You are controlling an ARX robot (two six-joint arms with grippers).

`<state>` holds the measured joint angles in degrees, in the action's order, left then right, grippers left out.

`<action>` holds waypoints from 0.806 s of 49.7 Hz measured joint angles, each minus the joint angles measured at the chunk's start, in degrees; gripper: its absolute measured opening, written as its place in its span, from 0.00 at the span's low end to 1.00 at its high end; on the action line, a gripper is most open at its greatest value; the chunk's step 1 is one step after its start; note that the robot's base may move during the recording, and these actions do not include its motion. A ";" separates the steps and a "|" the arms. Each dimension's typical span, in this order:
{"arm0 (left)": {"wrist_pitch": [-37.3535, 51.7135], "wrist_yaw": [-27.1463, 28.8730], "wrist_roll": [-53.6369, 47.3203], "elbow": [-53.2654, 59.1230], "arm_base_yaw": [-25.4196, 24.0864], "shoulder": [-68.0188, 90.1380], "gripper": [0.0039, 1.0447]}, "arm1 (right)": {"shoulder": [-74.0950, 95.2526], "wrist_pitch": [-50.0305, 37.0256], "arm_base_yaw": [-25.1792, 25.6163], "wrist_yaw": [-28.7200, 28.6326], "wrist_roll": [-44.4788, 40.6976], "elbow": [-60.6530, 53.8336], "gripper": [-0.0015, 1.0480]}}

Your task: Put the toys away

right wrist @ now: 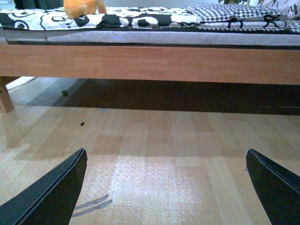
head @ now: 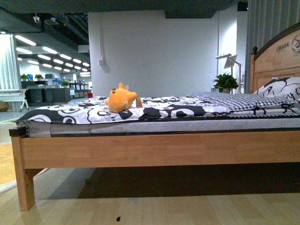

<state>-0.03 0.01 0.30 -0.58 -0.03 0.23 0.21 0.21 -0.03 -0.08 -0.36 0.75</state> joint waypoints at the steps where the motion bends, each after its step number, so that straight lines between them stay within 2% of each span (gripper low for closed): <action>1: 0.00 0.00 0.02 0.00 0.00 0.00 0.95 | 0.00 0.00 0.00 0.00 0.00 0.00 1.00; 40: 0.00 0.00 0.00 0.00 0.00 0.00 0.95 | 0.00 0.00 0.00 0.00 0.00 0.00 1.00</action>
<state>-0.03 0.01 0.30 -0.58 -0.03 0.23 0.21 0.21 -0.03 -0.08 -0.36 0.75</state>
